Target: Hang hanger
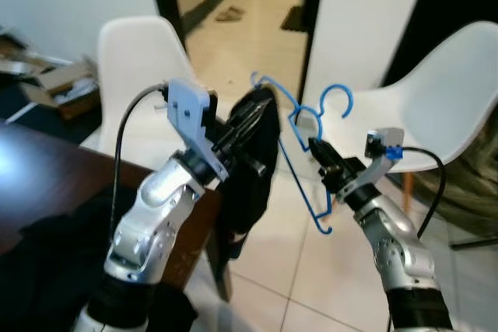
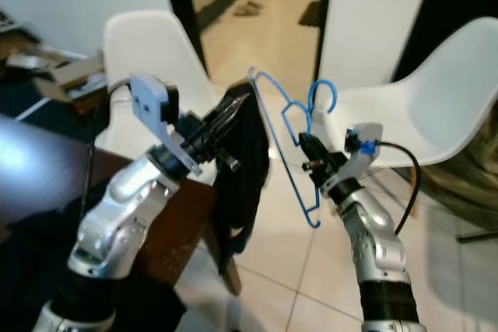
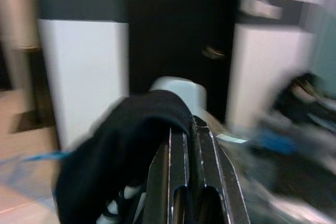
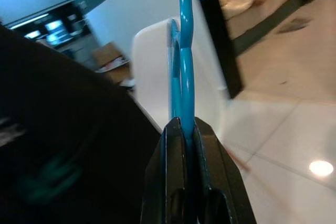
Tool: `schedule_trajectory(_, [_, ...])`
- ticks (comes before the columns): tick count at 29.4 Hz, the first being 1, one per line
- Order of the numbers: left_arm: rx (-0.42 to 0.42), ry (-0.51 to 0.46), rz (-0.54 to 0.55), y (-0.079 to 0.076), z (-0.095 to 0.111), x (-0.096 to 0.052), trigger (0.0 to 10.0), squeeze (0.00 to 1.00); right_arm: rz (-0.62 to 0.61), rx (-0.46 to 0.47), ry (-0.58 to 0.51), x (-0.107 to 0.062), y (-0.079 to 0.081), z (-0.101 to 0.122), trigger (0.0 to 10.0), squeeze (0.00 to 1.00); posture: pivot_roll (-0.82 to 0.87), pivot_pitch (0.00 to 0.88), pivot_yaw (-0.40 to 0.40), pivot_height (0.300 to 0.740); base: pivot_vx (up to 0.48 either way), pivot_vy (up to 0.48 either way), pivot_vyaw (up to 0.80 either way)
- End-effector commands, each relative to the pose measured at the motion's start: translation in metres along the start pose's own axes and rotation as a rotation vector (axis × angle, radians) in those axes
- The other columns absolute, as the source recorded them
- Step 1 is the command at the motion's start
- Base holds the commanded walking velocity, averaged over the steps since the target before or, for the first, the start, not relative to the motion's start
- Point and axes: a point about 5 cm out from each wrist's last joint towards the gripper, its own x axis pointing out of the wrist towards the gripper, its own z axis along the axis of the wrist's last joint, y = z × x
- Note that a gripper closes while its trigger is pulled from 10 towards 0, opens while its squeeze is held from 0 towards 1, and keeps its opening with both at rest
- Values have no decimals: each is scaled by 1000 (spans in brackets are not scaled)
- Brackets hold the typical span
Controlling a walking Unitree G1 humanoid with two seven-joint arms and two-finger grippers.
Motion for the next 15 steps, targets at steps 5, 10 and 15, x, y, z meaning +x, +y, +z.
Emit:
schedule_trajectory(5, [-11,96,69,6,-18,-19,10000,0,1,-10,-15,-1,0,2,10000,0,13,146,35,740,0,0,800])
schedule_trajectory(10, [-58,211,173,5,-43,-45,10000,0,5,-9,-20,-1,0,3,10000,0,18,148,30,740,0,-374,800])
schedule_trajectory(15, [-164,235,99,-11,-48,-49,10000,0,9,-12,-20,-1,0,3,10000,0,19,149,30,740,0,-463,800])
